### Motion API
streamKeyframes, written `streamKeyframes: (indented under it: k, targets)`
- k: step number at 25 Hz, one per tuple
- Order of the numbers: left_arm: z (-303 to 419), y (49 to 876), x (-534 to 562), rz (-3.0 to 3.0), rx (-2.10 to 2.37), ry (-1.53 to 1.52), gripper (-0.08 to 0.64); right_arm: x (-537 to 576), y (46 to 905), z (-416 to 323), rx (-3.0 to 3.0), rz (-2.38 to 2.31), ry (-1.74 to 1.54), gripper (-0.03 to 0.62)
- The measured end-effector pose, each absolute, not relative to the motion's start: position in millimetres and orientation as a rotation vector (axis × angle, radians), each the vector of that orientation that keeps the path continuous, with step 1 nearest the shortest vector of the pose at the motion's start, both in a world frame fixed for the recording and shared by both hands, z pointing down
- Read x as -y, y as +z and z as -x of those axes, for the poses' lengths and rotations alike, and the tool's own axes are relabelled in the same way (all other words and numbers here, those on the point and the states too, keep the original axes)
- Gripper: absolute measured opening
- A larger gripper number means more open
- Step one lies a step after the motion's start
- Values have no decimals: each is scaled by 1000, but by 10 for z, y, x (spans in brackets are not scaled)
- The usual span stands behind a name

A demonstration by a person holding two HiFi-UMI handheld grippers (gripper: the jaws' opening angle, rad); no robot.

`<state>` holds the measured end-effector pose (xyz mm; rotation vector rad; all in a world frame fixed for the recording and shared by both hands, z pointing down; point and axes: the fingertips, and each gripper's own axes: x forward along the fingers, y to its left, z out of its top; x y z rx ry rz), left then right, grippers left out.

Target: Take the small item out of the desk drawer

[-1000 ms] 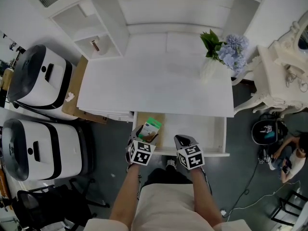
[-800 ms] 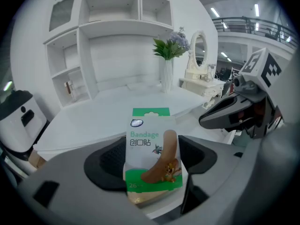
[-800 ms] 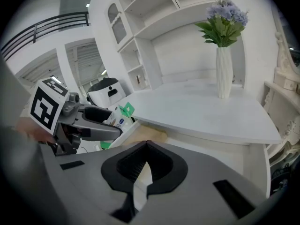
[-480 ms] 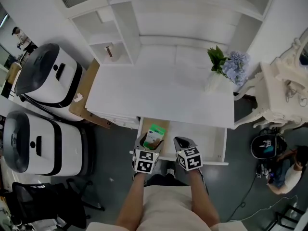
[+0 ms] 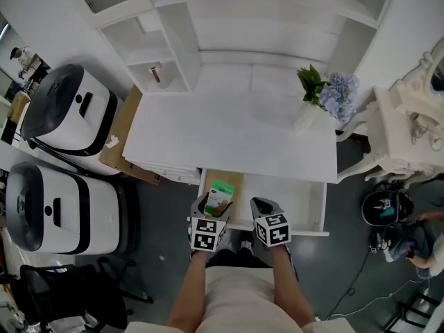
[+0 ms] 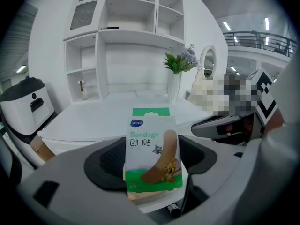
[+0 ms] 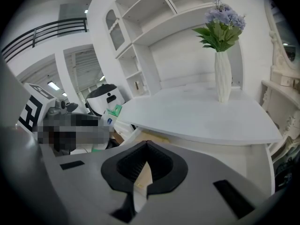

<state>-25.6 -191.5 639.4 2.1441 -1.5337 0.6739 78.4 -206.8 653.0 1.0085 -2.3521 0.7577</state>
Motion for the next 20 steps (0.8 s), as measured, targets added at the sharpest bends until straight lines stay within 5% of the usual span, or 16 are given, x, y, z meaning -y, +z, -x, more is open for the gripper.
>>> streamKeyframes:
  k: [20]
  targets:
    - [409, 6241, 1913, -2332, 1316, 720, 359, 1968, 6435, -594, 2258, -1282, 865, 25]
